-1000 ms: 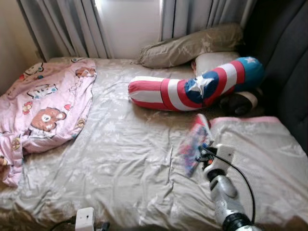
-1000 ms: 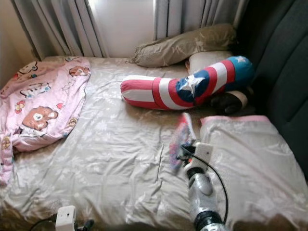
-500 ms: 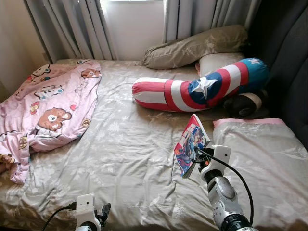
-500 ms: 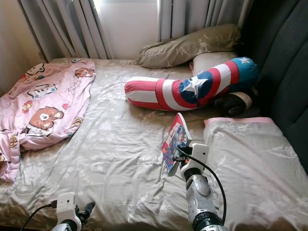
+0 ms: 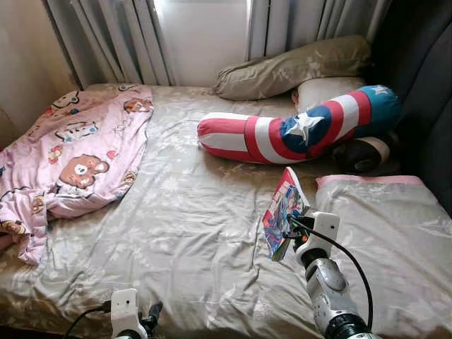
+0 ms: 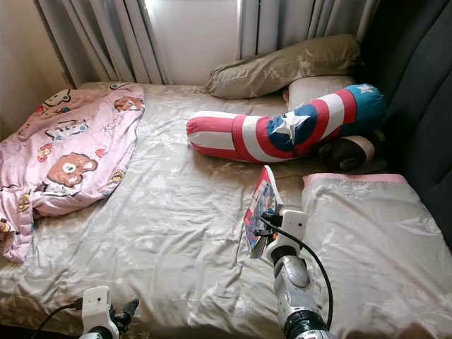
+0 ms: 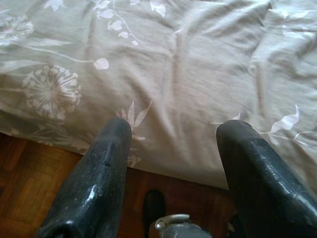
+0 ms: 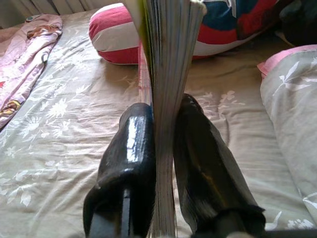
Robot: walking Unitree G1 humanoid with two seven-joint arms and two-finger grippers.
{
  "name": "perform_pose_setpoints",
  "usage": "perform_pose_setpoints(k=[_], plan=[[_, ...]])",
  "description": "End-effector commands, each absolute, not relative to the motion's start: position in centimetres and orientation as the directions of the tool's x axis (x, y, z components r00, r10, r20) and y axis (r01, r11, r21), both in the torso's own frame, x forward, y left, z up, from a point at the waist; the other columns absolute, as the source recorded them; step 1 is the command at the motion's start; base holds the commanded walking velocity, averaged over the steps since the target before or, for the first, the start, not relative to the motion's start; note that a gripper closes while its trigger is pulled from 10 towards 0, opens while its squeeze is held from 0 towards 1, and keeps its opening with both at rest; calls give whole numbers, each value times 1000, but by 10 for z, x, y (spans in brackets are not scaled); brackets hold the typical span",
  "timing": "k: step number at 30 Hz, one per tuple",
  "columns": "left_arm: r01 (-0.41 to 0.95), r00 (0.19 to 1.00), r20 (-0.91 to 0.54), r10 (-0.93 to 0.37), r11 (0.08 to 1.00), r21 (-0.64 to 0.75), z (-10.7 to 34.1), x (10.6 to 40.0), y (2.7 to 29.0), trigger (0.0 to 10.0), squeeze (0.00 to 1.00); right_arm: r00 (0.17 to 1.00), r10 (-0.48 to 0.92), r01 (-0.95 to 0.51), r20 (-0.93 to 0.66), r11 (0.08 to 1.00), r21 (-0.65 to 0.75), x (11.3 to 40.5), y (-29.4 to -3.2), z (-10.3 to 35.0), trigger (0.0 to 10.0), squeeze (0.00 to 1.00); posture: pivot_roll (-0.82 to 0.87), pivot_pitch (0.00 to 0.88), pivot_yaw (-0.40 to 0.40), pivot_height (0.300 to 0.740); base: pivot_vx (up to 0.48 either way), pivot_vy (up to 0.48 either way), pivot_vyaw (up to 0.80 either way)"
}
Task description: Clean up the room
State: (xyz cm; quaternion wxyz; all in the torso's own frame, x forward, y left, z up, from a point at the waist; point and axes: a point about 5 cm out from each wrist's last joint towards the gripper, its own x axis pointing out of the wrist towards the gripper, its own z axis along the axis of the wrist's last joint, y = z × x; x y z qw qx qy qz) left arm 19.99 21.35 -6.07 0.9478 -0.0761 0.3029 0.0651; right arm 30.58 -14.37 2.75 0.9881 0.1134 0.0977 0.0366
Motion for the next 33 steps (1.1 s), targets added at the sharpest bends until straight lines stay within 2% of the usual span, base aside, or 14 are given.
perform_pose_setpoints(k=[1,7,13,22,26,33], plan=[[-149,807,-586,69,985,-89,-62,197,213,10000,0,986,106,-74,-132,971,228,311,-140,37,10000,0,52,0,31,691,0,0,0],[-143,881,-465,84,985,-92,-44,217,215,10000,0,985,107,-73,-137,969,237,312,-140,37,10000,0,59,0,21,691,0,0,0],[-85,961,-271,59,993,-86,-13,249,210,10000,0,985,119,-83,-125,962,262,312,-139,38,10000,0,62,0,20,691,0,0,0],[-68,974,-220,49,994,-81,-5,253,208,10000,0,981,124,-85,-147,966,246,313,-136,38,10000,0,67,0,18,691,0,0,0],[-69,975,-214,51,995,-78,-6,249,209,10000,0,981,127,-87,-144,963,254,314,-136,38,10000,0,67,0,19,666,0,0,0],[-67,976,-214,49,995,-79,-7,247,207,10000,0,985,121,-83,-126,959,272,313,-137,39,10000,0,69,0,19,666,0,0,0]])
